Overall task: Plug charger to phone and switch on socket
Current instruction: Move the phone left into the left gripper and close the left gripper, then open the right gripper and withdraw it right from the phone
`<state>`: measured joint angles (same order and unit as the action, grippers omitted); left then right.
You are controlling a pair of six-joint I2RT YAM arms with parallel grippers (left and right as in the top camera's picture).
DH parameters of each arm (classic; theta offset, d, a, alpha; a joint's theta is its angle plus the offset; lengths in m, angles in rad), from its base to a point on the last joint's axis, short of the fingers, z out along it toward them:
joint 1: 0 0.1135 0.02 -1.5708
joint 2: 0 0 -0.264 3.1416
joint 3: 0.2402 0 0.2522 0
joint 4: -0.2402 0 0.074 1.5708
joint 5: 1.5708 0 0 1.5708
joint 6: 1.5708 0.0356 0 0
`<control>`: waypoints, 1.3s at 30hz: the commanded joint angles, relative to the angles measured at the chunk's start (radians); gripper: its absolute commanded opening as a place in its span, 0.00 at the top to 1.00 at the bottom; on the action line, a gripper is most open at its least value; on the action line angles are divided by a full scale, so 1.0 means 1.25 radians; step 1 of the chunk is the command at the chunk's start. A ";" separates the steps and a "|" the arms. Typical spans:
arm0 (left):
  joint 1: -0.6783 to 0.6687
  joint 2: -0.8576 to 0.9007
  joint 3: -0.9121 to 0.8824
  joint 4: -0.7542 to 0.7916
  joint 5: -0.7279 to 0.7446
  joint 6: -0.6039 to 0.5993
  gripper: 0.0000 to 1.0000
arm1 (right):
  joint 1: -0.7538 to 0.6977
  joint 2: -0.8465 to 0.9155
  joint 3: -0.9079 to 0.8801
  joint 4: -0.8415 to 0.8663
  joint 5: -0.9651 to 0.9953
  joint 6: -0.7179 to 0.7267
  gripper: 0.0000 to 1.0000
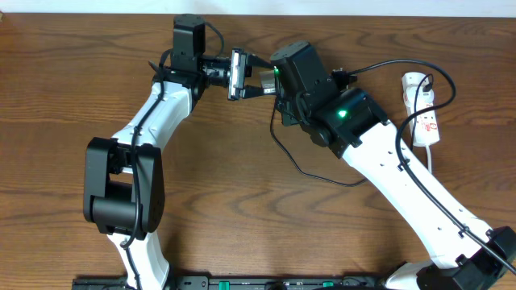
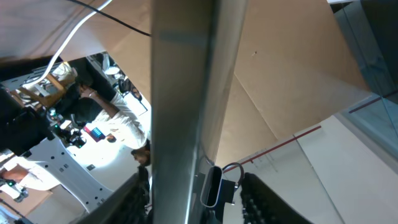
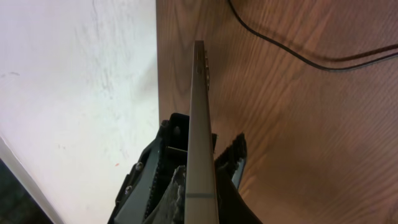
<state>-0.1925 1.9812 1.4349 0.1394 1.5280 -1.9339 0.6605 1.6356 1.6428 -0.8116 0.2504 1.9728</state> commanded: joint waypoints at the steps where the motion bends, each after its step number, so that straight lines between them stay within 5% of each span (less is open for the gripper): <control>1: 0.003 -0.019 0.007 0.004 0.007 0.001 0.59 | 0.007 -0.006 0.018 0.009 -0.006 0.010 0.99; 14: 0.003 -0.019 0.007 0.004 0.007 -0.005 0.80 | 0.007 -0.006 0.018 0.009 -0.038 0.009 0.98; 19: 0.003 -0.019 0.007 0.004 0.007 -0.008 0.92 | 0.007 -0.006 0.018 0.009 -0.044 0.005 0.90; 23: 0.003 -0.019 0.007 0.004 0.005 -0.008 0.92 | 0.007 -0.006 0.018 0.009 -0.047 0.000 0.89; 31: 0.003 -0.019 0.007 0.005 0.001 -0.007 0.93 | 0.007 -0.006 0.018 0.025 -0.046 -0.076 0.69; 39: 0.004 -0.019 0.007 0.094 -0.033 -0.005 0.93 | -0.027 -0.020 0.018 0.033 -0.046 -0.268 0.16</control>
<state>-0.1925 1.9812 1.4349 0.2310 1.4879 -1.9377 0.6559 1.6356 1.6432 -0.7685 0.1898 1.7939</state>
